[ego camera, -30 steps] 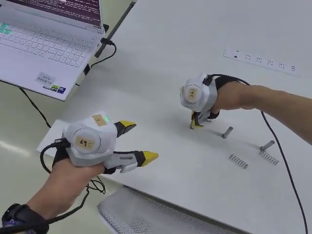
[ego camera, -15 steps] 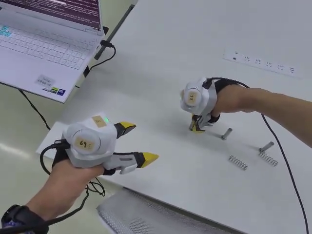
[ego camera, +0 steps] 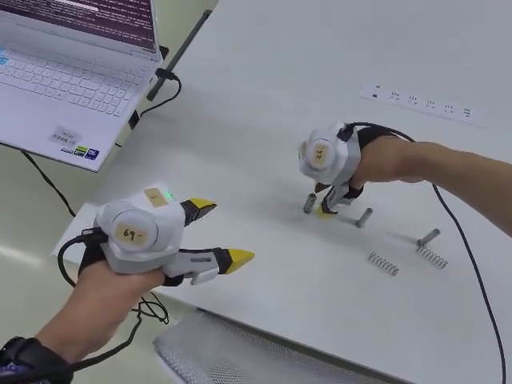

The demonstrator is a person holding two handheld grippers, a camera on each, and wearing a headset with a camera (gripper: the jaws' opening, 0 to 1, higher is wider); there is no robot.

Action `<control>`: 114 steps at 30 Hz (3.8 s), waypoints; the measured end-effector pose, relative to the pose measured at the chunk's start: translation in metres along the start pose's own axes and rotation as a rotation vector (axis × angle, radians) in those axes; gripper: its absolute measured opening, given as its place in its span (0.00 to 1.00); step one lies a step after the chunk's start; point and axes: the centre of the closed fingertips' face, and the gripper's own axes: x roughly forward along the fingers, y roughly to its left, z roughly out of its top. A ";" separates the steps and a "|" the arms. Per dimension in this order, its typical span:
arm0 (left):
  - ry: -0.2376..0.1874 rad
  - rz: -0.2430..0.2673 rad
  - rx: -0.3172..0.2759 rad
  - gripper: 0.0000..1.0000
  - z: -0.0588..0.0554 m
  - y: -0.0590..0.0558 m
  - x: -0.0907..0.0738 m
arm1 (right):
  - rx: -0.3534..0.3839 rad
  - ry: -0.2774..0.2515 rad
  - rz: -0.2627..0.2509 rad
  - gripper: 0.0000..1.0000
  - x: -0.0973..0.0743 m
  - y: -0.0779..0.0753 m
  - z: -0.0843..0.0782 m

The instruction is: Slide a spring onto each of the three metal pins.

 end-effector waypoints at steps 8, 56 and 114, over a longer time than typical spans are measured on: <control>0.000 -0.007 0.006 0.55 0.003 -0.003 0.003 | 0.064 -0.059 -0.039 0.33 -0.016 0.002 -0.007; -0.002 -0.028 0.035 0.58 0.024 -0.012 0.015 | 0.592 -0.506 -0.369 0.45 -0.115 0.028 -0.089; 0.008 -0.049 0.068 0.59 0.040 -0.022 0.025 | 0.993 -0.630 -0.495 0.64 -0.121 0.172 -0.169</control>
